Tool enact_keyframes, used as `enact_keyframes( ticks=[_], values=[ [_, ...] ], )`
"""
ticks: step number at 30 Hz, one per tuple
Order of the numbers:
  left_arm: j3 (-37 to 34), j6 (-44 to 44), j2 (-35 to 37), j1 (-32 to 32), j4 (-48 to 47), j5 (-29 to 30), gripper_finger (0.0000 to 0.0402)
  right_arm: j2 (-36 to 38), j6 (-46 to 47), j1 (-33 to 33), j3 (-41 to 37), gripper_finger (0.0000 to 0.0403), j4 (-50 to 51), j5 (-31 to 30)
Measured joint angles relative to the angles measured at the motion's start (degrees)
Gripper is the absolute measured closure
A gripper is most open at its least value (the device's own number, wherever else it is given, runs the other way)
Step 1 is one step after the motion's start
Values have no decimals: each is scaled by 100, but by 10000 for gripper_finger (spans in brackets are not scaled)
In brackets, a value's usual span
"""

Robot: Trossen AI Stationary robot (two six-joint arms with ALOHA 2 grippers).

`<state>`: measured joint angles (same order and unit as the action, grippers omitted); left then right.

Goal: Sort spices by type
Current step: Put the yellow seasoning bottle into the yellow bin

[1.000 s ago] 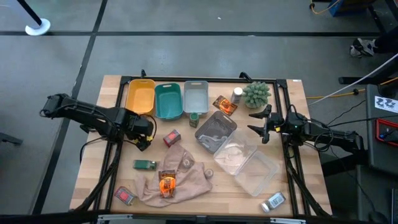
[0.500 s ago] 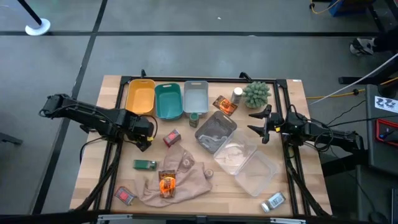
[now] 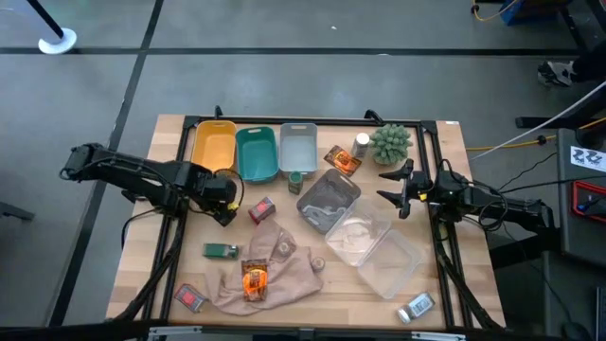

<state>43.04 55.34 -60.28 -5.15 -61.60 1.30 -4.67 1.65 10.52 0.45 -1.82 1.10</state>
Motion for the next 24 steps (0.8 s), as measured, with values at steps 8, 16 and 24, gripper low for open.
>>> enact_keyframes(
  ticks=[8, 16, 24],
  values=[
    [959, -675, 0, 597, -1, 293, 195, 0, 2, -1, 0, 134, -9, 0],
    [1990, -1856, -1, 1733, -516, 612, 195, 2, 1, -1, 0, 134, -22, 0],
    [2263, -2843, -44, 3148, -705, 964, 195, 0, 2, 0, 0, 134, -18, -2]
  ],
)
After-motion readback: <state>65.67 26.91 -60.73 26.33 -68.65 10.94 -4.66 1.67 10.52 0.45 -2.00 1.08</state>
